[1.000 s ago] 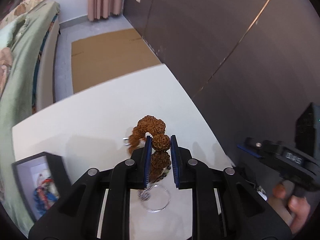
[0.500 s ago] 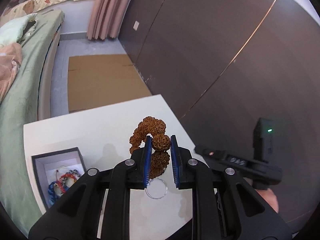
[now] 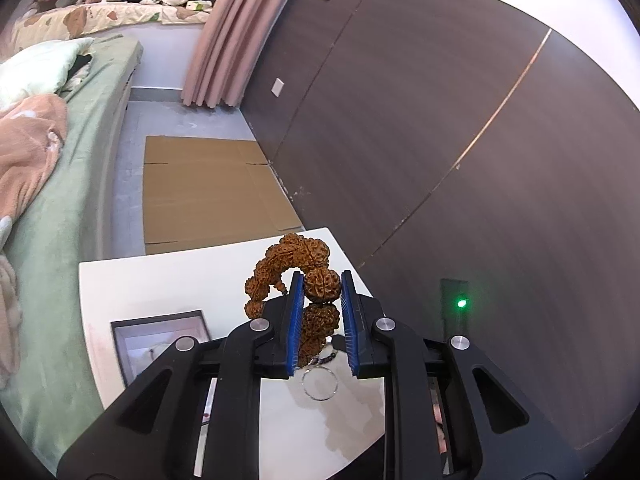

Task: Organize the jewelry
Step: 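Place the brown bracelet into the box with the left gripper while the right grasps the silver chain pendant, then lower the silver chain pendant into the box and open the right gripper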

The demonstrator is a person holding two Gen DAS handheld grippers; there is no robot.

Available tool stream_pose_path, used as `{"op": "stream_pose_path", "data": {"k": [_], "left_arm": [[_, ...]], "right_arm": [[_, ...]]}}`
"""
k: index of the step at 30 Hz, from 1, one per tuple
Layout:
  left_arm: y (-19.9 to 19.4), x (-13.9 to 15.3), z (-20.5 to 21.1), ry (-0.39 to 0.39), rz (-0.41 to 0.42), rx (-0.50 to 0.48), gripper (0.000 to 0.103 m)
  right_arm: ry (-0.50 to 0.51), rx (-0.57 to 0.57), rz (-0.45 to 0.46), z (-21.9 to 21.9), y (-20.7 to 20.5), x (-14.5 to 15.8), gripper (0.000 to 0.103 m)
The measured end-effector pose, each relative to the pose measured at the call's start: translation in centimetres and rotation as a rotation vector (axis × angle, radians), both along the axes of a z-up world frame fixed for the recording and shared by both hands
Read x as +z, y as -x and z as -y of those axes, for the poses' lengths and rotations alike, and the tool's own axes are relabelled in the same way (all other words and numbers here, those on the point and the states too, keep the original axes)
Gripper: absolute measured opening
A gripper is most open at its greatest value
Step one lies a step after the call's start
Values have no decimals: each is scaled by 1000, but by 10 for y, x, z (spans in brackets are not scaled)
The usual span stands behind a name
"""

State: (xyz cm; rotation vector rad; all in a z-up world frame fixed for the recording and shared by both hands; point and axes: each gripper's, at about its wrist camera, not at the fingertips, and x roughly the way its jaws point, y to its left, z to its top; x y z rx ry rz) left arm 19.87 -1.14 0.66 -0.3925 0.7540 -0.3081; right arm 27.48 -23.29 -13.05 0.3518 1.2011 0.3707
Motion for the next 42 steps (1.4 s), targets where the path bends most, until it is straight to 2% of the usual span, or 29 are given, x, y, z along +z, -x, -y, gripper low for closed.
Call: {"op": "stream_pose_path", "data": {"k": [12, 13, 14, 15, 20, 23, 24, 25, 29, 31, 32, 37, 42], "left_arm": [[12, -7, -43, -1, -19, 71, 19], [11, -8, -47, -1, -22, 75, 19], [11, -10, -51, -3, -28, 78, 19], [11, -12, -53, -4, -33, 80, 19], [8, -31, -63, 0, -92, 81, 19], [8, -36, -67, 6, -98, 75, 19], [8, -37, -68, 7, -101, 73, 22], [9, -38, -69, 7, -103, 73, 30], [13, -39, -77, 0, -100, 95, 42], [14, -39, -83, 6, -101, 107, 64], [16, -38, -86, 3, -94, 118, 68], [21, -35, -95, 0, -83, 136, 79], [23, -33, -102, 9, -78, 147, 79]], "right_arm": [[118, -14, -80, -28, -7, -38, 33], [130, -19, -70, -30, -7, -37, 33], [142, -18, -64, -31, -7, -36, 22], [127, -23, -58, -31, -6, -34, 16], [86, -35, -9, -34, 2, -15, 15], [50, -35, 31, -34, 7, 2, 15], [38, -31, 43, -34, 9, 8, 15], [30, -28, 52, -33, 11, 12, 15], [7, -18, 108, -34, 21, 35, 15], [-12, -6, 141, -36, 26, 49, 15], [-17, -1, 164, -37, 29, 57, 15], [-35, 8, 245, -39, 38, 94, 15], [-40, 13, 332, -43, 47, 133, 15]]}}
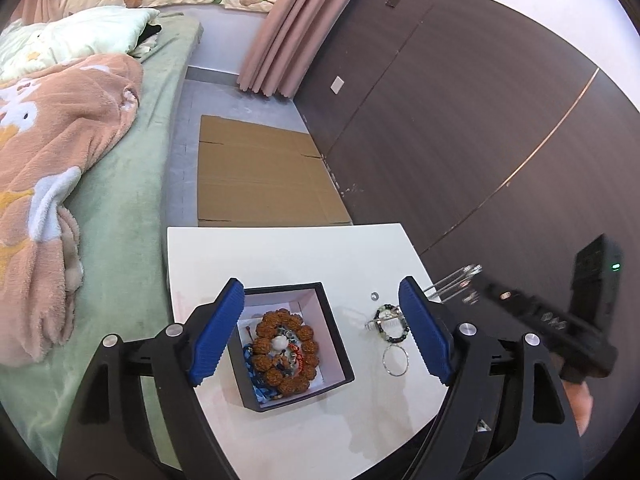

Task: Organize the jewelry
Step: 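Lower the silver chain pendant into the box and open the right gripper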

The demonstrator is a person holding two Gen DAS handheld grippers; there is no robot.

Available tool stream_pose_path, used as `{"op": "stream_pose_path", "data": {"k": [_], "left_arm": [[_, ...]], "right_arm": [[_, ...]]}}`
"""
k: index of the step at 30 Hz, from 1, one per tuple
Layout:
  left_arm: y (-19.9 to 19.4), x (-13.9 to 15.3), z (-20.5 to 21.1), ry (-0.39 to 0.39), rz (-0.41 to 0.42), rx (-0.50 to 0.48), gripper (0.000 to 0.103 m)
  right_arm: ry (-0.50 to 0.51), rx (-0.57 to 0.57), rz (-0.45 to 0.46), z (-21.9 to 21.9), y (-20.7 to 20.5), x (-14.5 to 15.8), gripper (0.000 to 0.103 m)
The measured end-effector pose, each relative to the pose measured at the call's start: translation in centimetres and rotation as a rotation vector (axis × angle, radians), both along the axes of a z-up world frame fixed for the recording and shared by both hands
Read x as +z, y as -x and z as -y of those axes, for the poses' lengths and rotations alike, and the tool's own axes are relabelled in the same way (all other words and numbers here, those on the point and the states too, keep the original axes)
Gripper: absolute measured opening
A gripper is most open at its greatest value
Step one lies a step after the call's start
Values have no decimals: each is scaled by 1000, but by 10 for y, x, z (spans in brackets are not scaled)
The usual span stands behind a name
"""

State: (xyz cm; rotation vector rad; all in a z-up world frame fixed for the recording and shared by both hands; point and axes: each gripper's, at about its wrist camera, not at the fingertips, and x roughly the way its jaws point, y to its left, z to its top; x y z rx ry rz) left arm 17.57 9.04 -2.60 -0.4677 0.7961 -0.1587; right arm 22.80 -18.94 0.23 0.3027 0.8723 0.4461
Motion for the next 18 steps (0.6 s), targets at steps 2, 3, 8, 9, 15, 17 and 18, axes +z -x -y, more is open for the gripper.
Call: {"op": "stream_pose_path", "data": {"k": [2, 3, 8, 9, 15, 17, 18], "left_arm": [[1, 2, -2, 3, 5, 4, 79], [2, 2, -3, 4, 7, 5, 79], [4, 4, -6, 18, 14, 11, 79], [5, 5, -7, 18, 15, 12, 79], [8, 6, -16, 34, 20, 31, 83], [10, 7, -20, 37, 24, 42, 85], [11, 8, -21, 37, 25, 45, 86]], "right_arm": [[-2, 1, 41, -2, 5, 19, 15], [-4, 1, 59, -3, 8, 27, 15], [-12, 5, 113, -6, 17, 53, 15], [-9, 10, 119, -7, 19, 57, 15], [1, 43, 163, -21, 24, 84, 15], [3, 56, 176, -30, 25, 90, 15], [4, 68, 185, -35, 26, 95, 15]]}}
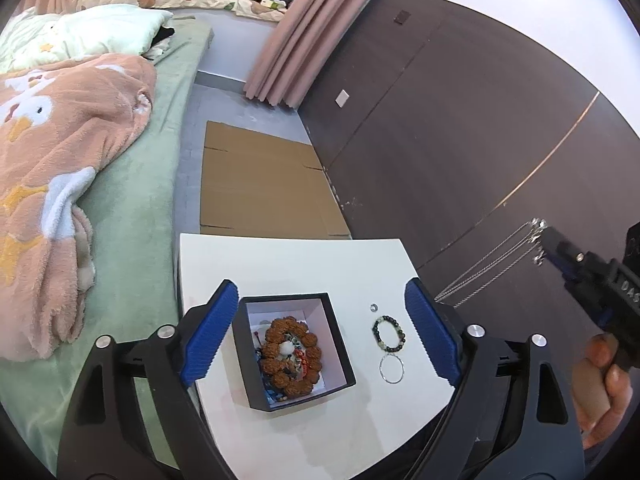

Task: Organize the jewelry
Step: 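Lower the silver chain pendant into the box and open the right gripper, then move both grippers toward the silver hoop and green-beaded bracelet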

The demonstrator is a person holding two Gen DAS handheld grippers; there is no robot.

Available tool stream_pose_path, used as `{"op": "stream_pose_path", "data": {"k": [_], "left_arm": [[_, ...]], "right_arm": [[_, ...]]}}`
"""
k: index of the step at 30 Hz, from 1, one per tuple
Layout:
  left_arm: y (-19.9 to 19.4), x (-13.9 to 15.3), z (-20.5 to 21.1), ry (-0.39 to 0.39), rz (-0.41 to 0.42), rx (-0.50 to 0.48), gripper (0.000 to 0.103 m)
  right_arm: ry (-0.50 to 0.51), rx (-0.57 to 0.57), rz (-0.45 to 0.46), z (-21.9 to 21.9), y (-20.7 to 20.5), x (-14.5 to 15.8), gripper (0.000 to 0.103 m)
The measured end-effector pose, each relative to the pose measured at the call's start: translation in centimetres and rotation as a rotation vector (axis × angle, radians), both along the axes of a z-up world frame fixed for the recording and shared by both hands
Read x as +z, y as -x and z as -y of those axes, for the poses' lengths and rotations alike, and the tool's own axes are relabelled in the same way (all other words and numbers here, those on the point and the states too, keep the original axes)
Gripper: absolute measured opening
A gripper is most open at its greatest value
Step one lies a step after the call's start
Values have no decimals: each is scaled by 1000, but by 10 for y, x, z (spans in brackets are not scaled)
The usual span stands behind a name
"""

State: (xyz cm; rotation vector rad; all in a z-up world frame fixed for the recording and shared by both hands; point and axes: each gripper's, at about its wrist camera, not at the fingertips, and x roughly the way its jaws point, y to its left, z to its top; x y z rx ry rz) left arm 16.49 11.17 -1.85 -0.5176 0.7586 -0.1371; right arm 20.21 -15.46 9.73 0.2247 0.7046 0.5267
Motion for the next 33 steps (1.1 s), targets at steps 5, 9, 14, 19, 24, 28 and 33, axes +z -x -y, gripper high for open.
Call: {"op": "stream_pose_path", "data": {"k": [5, 9, 14, 19, 24, 28, 33], "left_arm": [[3, 3, -8, 3, 4, 19, 92], [5, 3, -17, 2, 0, 52, 98], [4, -7, -26, 6, -42, 84, 98], [2, -6, -20, -13, -41, 68, 97], [-2, -4, -2, -30, -43, 34, 97], [-7, -2, 16, -44, -42, 4, 98], [-18, -3, 46, -69, -49, -43, 97]], "right_arm": [[6, 54, 9, -26, 2, 6, 15], [5, 117, -38, -50, -2, -10, 18], [50, 120, -115, -52, -10, -48, 65], [35, 79, -186, -24, -18, -66, 65], [26, 45, -216, 5, -22, -74, 65], [31, 13, -231, 27, -24, -79, 65], [42, -28, -261, 55, -28, -98, 65]]}}
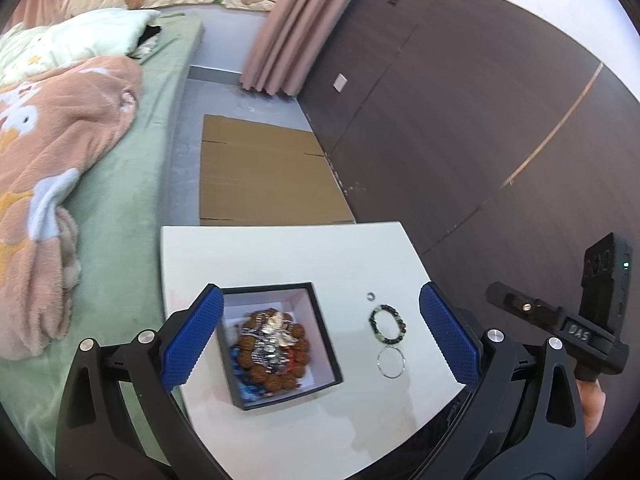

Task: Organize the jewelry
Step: 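Move both grippers toward the silver hoop and green-beaded bracelet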

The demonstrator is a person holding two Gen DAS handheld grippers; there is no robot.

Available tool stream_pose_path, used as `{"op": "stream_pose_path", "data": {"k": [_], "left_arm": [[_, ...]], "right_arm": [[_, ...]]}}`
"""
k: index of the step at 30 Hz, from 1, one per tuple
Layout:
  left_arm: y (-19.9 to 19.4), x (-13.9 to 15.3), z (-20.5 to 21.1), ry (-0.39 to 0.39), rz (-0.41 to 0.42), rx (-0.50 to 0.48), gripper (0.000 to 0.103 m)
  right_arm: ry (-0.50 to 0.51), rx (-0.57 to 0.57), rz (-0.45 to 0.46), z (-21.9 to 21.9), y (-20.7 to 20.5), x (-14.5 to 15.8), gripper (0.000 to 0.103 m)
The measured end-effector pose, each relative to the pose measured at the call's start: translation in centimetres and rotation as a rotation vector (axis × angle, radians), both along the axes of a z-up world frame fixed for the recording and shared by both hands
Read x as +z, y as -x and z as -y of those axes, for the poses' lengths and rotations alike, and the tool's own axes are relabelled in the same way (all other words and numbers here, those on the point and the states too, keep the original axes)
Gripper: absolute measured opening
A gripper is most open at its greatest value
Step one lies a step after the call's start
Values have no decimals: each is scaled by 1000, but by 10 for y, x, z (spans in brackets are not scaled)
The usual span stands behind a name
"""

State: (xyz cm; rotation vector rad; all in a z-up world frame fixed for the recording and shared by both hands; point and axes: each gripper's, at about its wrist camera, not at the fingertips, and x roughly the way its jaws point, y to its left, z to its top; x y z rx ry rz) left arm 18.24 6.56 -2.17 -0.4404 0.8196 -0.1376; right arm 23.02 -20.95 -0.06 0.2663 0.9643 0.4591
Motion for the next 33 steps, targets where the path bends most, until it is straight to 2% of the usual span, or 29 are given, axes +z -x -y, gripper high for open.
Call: {"op": "stream_pose_path", "data": {"k": [3, 12, 17, 21, 22, 29, 33], "left_arm": [[-5, -3, 18, -25, -6, -32, 97], [-28, -24, 79, -90, -62, -143, 97], [-39, -45, 112, -131, -120, -212, 86], [-45, -62, 134, -154, -168, -260, 70], [-48, -65, 139, -160, -177, -271, 65], [-54, -95, 171, -227, -232, -332, 53], [-58, -112, 182, -237, -268, -349, 39]], "right_arm": [[9, -24, -41, 18, -6, -17, 64], [9, -70, -80, 60, -10, -47, 61], [2, -111, -120, 89, -11, -67, 61], [-3, -136, -129, 102, -16, -72, 61], [-5, -137, -130, 104, -16, -72, 61], [-12, -125, -139, 109, -21, -77, 61], [12, -121, -160, 108, -25, -86, 61]]}}
